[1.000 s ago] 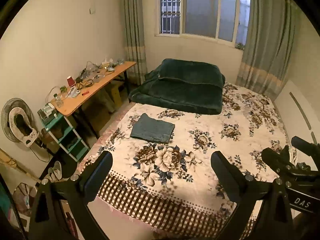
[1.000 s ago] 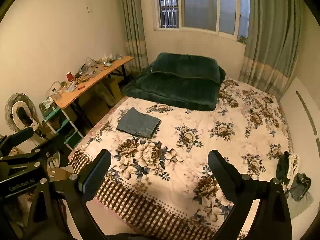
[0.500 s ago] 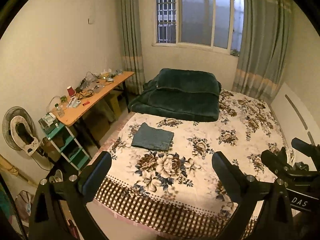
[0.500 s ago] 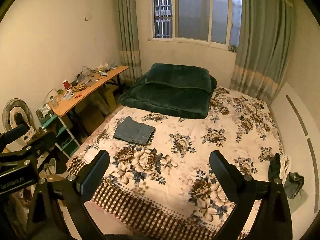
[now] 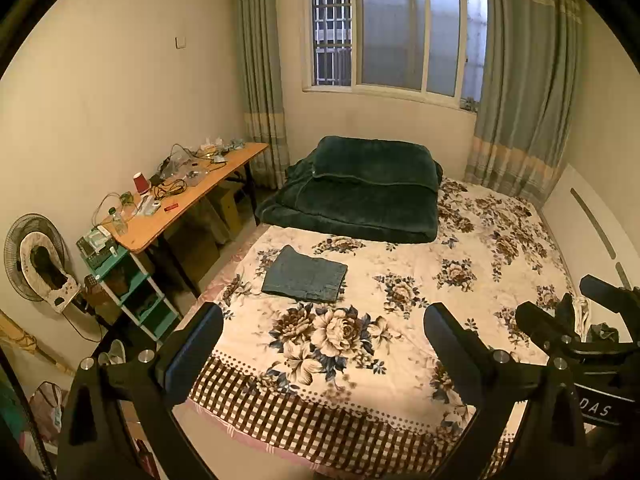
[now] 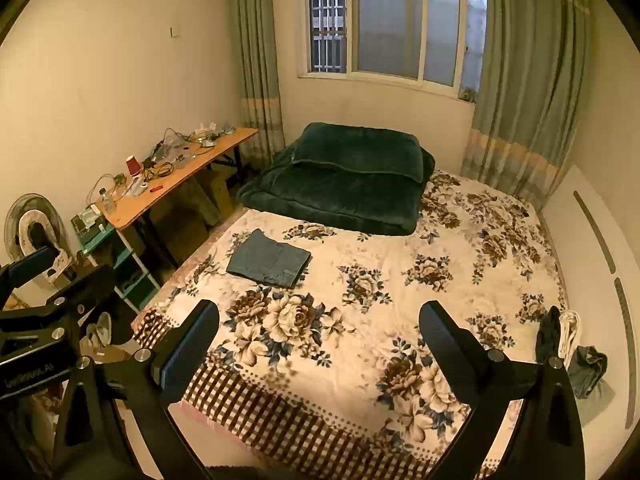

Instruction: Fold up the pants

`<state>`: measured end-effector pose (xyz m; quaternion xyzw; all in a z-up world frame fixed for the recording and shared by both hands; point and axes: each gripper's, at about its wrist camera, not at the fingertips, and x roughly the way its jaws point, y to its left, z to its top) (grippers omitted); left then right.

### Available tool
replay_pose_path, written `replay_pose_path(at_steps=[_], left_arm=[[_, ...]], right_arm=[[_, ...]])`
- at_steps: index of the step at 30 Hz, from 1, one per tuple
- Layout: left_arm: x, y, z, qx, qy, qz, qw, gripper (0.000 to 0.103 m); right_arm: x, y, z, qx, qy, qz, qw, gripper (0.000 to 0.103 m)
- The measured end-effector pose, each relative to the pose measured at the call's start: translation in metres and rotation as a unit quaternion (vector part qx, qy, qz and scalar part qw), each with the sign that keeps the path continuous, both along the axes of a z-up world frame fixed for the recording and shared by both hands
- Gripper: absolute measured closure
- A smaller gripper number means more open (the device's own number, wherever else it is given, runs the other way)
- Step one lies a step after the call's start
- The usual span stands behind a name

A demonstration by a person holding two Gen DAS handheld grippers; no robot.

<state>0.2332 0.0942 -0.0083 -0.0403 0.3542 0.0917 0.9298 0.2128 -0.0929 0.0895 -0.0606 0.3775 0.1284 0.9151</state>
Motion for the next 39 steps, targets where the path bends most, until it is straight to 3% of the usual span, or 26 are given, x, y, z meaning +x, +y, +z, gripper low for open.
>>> replay_pose_path(at_steps=[19,39], left_arm=[[-0.001,-0.001,-0.006,-0.005,0.001,0.004,1.0000,0.000],[0.005,-0.001,-0.004,0.000,-0.003,0.018,0.9998,0.000]], right_arm=[[0.011,-0.017,-0.020,0.009,0.019,0.004,1.000,0.001],[0.027,-0.021,-0.013,0.020,0.016,-0.001,1.000,0.001]])
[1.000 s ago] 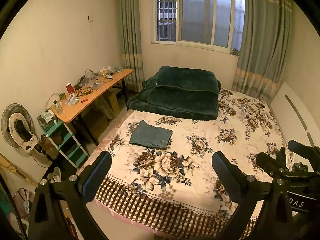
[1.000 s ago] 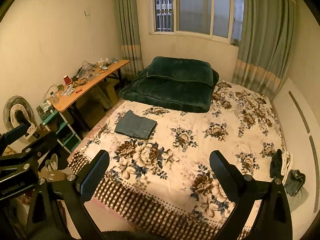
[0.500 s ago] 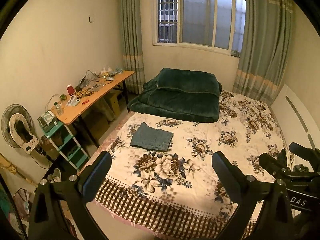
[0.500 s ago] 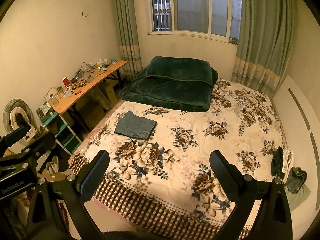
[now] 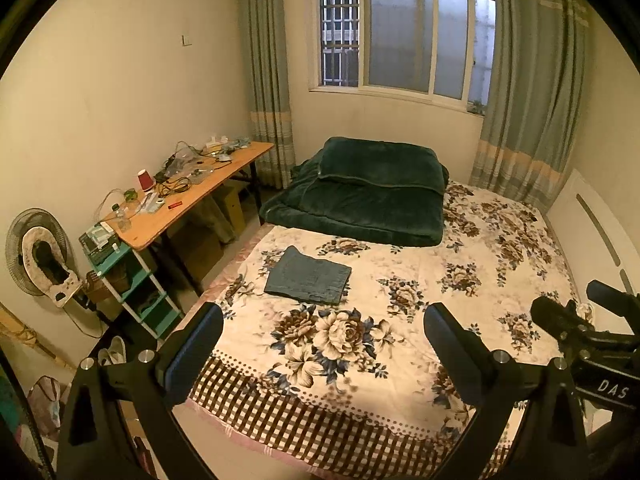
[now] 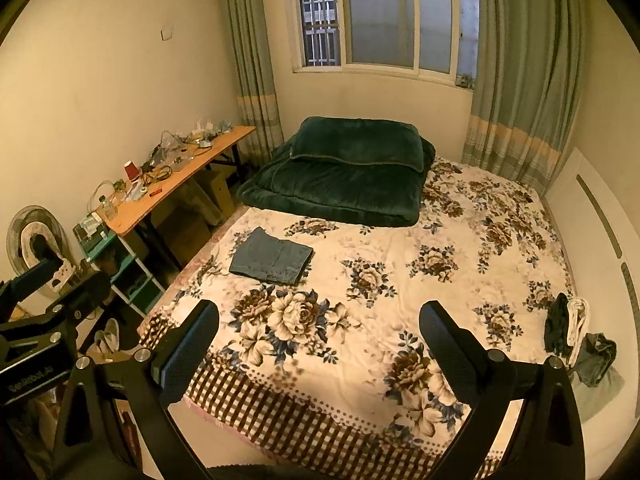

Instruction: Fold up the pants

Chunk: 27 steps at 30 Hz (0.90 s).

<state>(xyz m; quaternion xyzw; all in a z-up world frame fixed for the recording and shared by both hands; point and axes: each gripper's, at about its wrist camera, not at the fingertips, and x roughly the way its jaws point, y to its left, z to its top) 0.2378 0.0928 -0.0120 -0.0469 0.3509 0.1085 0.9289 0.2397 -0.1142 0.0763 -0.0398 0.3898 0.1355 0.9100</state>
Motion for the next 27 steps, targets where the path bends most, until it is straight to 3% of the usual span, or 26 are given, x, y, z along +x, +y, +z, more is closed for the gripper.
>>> replay_pose_path(at_steps=[27], left_arm=[[-0.0016,0.0008,0.0027,0.005,-0.002,0.010,0.9999,0.000]], right_arm=[[0.0031,0.0053,0.0055,0.010,-0.003,-0.001,1.000,0.001]])
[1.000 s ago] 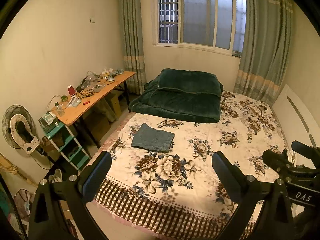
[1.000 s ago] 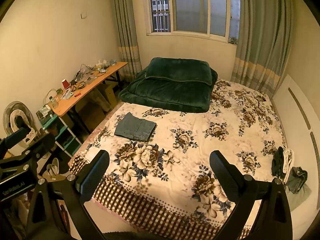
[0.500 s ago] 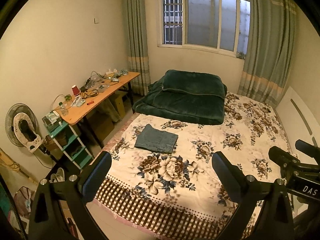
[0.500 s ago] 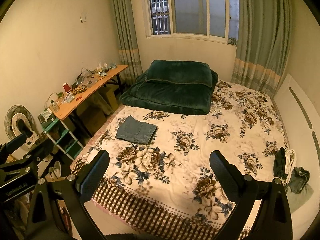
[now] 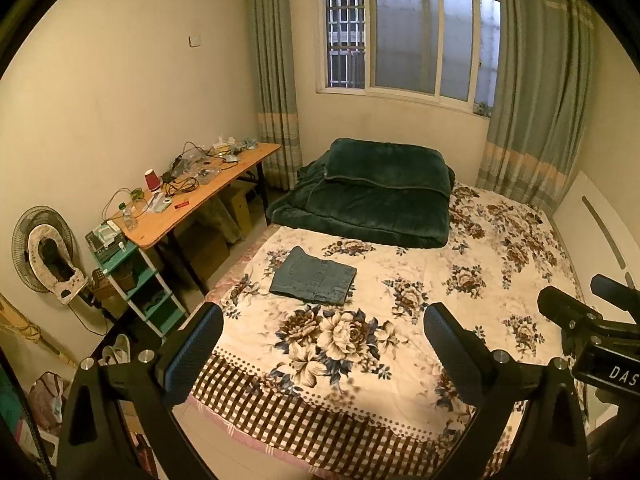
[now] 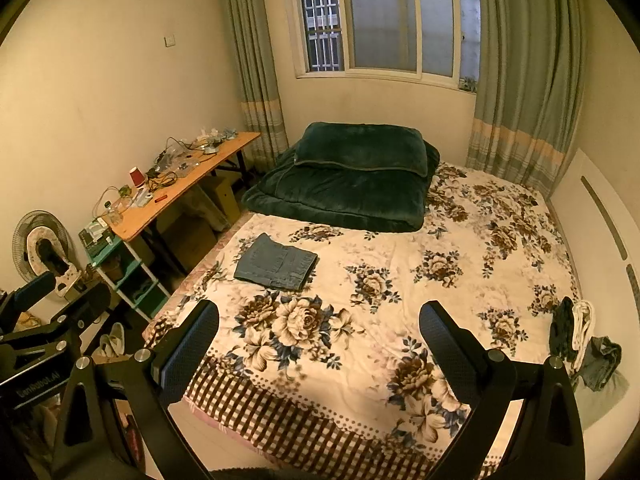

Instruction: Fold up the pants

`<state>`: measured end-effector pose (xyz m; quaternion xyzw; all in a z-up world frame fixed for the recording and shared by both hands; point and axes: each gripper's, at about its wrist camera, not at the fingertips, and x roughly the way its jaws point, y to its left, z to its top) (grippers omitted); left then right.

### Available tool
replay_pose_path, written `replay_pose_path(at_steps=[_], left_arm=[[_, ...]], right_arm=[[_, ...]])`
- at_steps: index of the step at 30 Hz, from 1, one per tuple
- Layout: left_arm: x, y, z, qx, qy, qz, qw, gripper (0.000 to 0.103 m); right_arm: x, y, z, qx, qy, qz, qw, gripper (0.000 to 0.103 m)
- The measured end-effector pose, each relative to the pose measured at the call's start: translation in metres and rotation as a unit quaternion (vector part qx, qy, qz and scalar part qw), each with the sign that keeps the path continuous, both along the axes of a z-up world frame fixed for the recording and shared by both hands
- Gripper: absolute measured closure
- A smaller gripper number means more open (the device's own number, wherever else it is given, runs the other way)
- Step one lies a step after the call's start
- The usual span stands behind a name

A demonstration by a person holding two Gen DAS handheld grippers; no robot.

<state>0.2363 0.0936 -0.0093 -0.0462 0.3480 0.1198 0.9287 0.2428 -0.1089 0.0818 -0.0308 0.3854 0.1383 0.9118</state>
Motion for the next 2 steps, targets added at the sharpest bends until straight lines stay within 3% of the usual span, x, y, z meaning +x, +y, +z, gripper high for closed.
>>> replay_pose_path(at_steps=[2], left_arm=[[-0.0003,0.0010,0.0003,0.001,-0.001,0.000,1.0000,0.000]], right_arm=[[0.0006,0.0007,0.0000,0.000,-0.001,-0.001,1.000,0.001]])
